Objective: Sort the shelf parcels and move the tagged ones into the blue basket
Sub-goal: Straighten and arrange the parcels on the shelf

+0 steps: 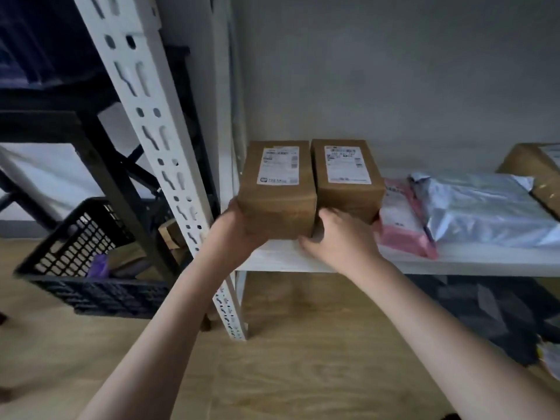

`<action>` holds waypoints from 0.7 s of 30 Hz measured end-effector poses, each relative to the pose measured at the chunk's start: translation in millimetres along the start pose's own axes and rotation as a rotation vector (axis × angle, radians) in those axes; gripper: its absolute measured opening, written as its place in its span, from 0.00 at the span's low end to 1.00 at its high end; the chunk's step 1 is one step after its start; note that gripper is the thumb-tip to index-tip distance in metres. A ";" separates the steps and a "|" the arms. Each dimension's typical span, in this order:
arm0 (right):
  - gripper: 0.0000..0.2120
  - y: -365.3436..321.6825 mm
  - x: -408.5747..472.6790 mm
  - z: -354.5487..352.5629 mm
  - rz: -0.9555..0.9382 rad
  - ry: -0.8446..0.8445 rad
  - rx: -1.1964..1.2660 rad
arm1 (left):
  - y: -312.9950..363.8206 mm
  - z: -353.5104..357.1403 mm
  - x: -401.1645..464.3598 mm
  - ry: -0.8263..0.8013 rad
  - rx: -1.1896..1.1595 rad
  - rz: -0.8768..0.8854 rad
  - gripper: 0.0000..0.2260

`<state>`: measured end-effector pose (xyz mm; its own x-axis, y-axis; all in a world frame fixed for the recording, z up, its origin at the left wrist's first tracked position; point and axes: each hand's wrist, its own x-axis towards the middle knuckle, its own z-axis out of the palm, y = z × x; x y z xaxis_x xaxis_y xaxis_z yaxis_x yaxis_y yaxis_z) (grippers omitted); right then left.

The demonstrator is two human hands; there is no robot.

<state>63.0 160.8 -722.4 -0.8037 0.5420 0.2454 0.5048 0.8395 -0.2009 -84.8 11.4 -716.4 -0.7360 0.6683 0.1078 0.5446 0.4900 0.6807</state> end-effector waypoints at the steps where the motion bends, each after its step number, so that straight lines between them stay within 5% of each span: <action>1: 0.20 -3.7 -2.8 -3.1 -0.007 0.000 0.016 | 1.5 -1.1 -5.7 0.006 -0.017 -0.012 0.27; 9: 0.21 1.2 -55.2 -26.2 -0.033 -0.086 0.141 | -14.8 -22.8 -77.7 -0.089 -0.080 0.048 0.25; 15: 0.41 -7.2 -25.5 -27.9 -0.083 -0.127 0.207 | -13.4 -23.3 -48.7 -0.114 -0.011 0.135 0.32; 21: 0.46 -6.1 -32.0 -25.6 -0.133 0.156 0.267 | -5.9 -18.9 -64.7 0.133 0.006 0.258 0.38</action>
<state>93.6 139.3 -704.7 -0.7886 0.4451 0.4243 0.2822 0.8750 -0.3934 -48.0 -45.3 -713.7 -0.6187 0.6922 0.3716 0.7230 0.3165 0.6141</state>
